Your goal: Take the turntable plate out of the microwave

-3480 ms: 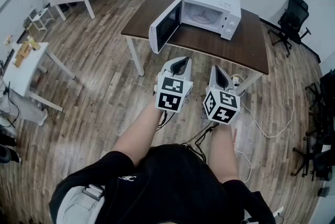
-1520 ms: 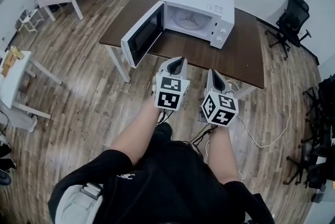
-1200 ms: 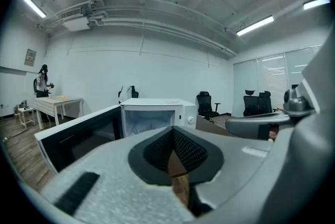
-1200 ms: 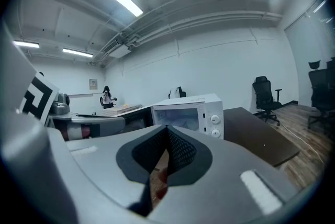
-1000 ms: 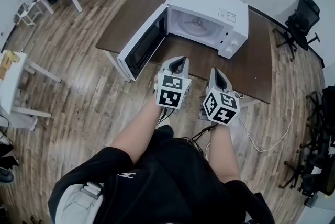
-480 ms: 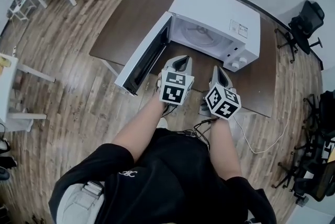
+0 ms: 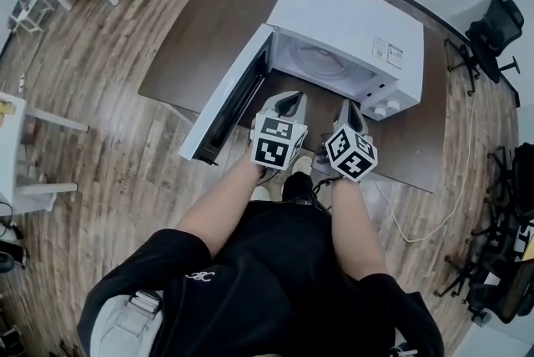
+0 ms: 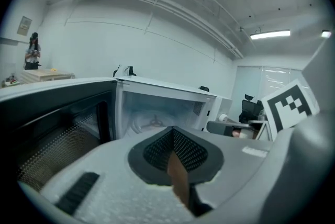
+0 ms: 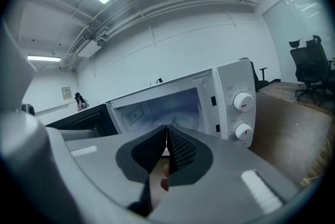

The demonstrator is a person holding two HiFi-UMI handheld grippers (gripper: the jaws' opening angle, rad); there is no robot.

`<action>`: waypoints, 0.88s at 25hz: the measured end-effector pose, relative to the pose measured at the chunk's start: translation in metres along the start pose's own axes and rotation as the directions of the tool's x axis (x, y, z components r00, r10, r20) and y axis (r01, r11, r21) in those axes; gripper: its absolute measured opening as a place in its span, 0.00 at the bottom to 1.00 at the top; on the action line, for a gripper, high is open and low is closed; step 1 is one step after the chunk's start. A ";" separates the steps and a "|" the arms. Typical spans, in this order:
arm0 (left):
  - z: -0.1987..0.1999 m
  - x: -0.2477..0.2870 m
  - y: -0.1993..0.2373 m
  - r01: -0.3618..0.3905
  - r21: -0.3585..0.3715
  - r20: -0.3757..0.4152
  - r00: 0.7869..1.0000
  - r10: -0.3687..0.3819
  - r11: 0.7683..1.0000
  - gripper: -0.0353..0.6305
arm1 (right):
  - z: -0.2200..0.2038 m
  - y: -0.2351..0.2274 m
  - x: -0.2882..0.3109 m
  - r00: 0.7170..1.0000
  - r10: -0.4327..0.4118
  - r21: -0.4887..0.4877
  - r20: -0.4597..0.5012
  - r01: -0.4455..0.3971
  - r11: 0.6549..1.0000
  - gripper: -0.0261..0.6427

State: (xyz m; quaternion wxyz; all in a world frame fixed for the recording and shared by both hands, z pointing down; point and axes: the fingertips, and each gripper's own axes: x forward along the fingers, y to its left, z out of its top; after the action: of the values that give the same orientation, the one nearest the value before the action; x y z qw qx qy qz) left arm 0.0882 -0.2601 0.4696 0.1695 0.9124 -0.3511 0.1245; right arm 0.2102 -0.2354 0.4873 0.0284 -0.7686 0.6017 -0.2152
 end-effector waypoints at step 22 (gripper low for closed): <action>-0.012 0.063 0.033 -0.061 0.042 -0.087 0.994 0.065 0.997 0.06 | -0.056 -0.060 0.138 0.985 0.016 0.758 -0.171 0.121 0.641 0.24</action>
State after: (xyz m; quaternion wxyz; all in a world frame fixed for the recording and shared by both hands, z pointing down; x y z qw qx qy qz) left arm 0.1094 -0.3159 0.5098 0.1627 0.8976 -0.3695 0.1769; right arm 0.2697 -0.3360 0.5971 0.2952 -0.6817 0.4319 -0.5115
